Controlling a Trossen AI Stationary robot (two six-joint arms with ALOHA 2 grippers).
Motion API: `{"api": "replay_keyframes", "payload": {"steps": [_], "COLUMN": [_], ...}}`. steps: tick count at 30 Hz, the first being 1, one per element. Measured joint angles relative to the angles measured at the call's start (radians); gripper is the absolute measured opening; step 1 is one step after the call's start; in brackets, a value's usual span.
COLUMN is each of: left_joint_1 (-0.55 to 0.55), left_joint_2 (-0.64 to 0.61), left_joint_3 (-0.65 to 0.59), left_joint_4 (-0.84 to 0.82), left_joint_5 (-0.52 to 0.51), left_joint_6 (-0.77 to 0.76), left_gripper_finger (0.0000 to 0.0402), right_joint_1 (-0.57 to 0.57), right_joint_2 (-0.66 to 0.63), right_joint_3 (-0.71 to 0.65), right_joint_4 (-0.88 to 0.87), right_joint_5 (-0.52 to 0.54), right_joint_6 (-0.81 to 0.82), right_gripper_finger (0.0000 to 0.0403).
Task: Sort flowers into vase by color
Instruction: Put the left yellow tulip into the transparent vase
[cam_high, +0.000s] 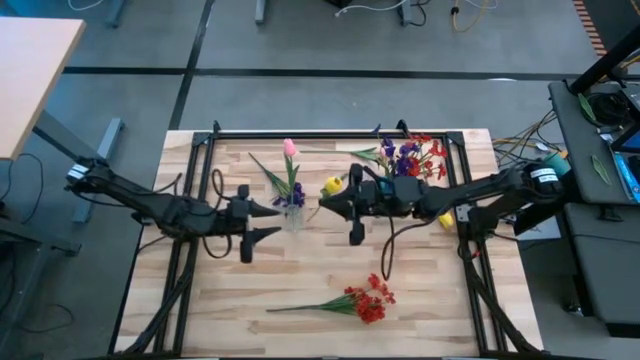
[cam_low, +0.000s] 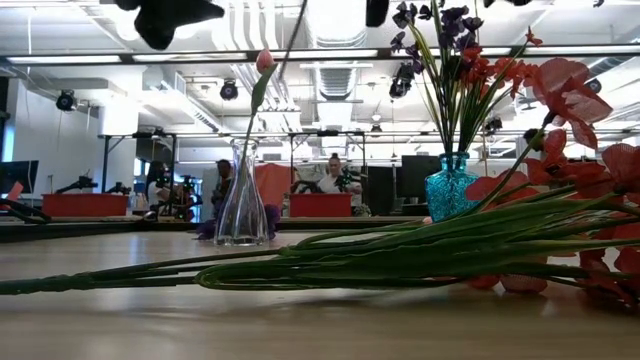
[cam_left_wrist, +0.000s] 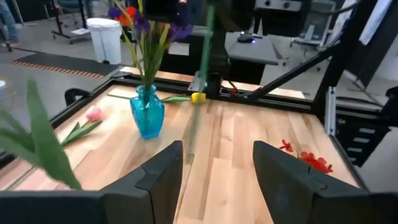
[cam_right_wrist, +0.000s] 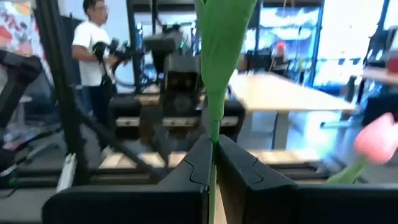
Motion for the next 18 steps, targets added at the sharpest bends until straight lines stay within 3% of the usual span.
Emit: {"api": "replay_keyframes", "payload": {"steps": [3, 8, 12, 18], "left_joint_1": [-0.010, -0.011, -0.011, -0.011], "left_joint_2": [-0.039, -0.066, -0.068, -0.068], "left_joint_3": [-0.011, -0.017, -0.012, -0.009], "left_joint_4": [-0.024, -0.113, -0.178, -0.190], "left_joint_5": [-0.001, -0.045, -0.103, -0.113], "left_joint_6": [-0.019, -0.032, -0.052, -0.058], "left_gripper_finger": [0.0180, 0.0180, 0.0180, 0.0180], "right_joint_1": [-0.027, -0.063, -0.071, -0.076], "right_joint_2": [0.053, 0.175, 0.235, 0.294], "right_joint_3": [0.020, 0.104, 0.184, 0.287], "right_joint_4": [0.074, 0.056, -0.031, -0.155], "right_joint_5": [-0.004, -0.003, -0.004, -0.004], "right_joint_6": [-0.021, -0.038, -0.053, -0.058], "right_gripper_finger": [0.0009, 0.0009, 0.0009, 0.0009]}}
